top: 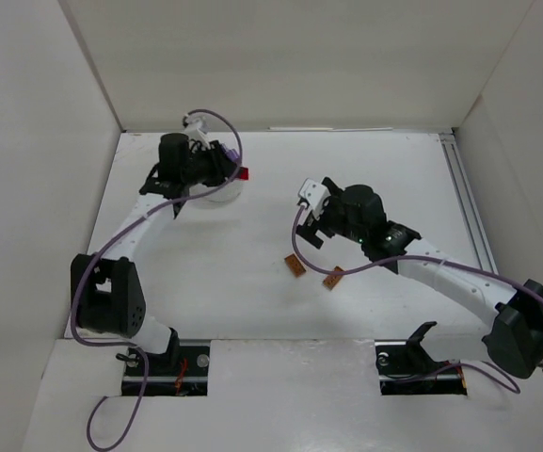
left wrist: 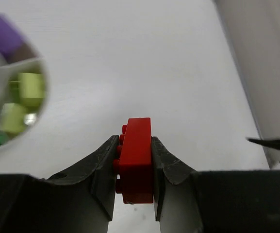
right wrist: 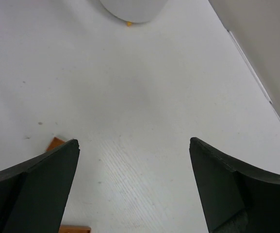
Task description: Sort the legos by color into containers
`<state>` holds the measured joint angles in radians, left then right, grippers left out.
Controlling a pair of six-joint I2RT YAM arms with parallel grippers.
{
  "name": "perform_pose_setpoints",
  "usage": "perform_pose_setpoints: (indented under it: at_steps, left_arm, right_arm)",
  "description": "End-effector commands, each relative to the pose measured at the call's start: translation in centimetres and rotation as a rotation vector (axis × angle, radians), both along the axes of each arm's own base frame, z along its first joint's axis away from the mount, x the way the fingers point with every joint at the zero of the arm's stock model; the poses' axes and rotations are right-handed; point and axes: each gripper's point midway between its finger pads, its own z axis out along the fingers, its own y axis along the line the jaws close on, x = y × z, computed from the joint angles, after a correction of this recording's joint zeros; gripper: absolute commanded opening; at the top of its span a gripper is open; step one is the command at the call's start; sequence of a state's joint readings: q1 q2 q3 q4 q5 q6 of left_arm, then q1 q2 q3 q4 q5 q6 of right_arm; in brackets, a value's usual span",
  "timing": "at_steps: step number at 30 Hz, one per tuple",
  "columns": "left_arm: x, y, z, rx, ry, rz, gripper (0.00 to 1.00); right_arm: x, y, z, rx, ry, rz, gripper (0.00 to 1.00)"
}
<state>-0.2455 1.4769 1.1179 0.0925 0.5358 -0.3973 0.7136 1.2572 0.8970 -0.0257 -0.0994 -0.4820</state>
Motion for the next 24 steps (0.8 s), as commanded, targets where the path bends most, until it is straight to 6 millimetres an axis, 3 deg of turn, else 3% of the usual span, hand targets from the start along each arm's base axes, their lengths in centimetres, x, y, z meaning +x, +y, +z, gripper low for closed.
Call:
perform_pose_setpoints:
  at_steps: [1,3,4,6,8,10,11,12,15,17,18,24]
  left_arm:
    - [3.8,6.3,1.2,0.073,0.016,0.23,0.0]
    - [5.7,9.9,0.6,0.132,0.042,0.363,0.0]
    - [6.4,10.9,1.5,0.153,0.035,0.392,0.0]
    - [7.8,13.0,0.6,0.181,0.068,0.439,0.0]
    - [9.0,14.3,1.4,0.207,0.065,0.46,0.0]
    - [10.4,15.3,0.0,0.241,0.099,0.484,0.0]
    - [11.0,15.6,0.7,0.257,0.089,0.486,0.0]
    - [11.7,15.9,-0.7,0.29,0.11,0.481,0.0]
    - [13.0,16.8,-0.8,0.34,0.113,0.511,0.0]
    - [13.8,17.0,-2.1,0.376,0.116,0.488,0.0]
    - [14.2,16.6,-1.6,0.372,0.098,0.464,0.0]
    - [15.7,15.9,-3.7,0.389,0.113,0.39,0.0]
  right_arm:
    - [2.6,-2.1,3.5,0.058,-0.066,-0.113,1.0]
    - [3.2,-3.3,2.4,0.032,-0.037,-0.143,1.0]
    - [3.9,-4.2,2.1,0.025,-0.03,-0.171,1.0]
    - [4.4,-4.9,1.8,0.025,-0.01,-0.192,1.0]
    - [5.0,-5.9,1.2,0.021,0.01,-0.208,1.0]
    - [5.6,-6.4,0.2,0.009,0.039,-0.216,1.0]
    - [5.7,-6.4,0.1,0.011,0.052,-0.207,1.0]
    - [6.1,-6.9,-0.3,0.01,0.061,-0.217,1.0]
    - [6.5,-7.1,-0.8,0.008,0.086,-0.212,1.0]
    - [6.7,-7.5,-0.8,0.002,0.08,-0.218,1.0]
    - [6.5,-7.4,-1.4,-0.005,0.098,-0.21,1.0]
    - [7.1,-8.4,-1.8,-0.008,0.107,-0.223,1.0]
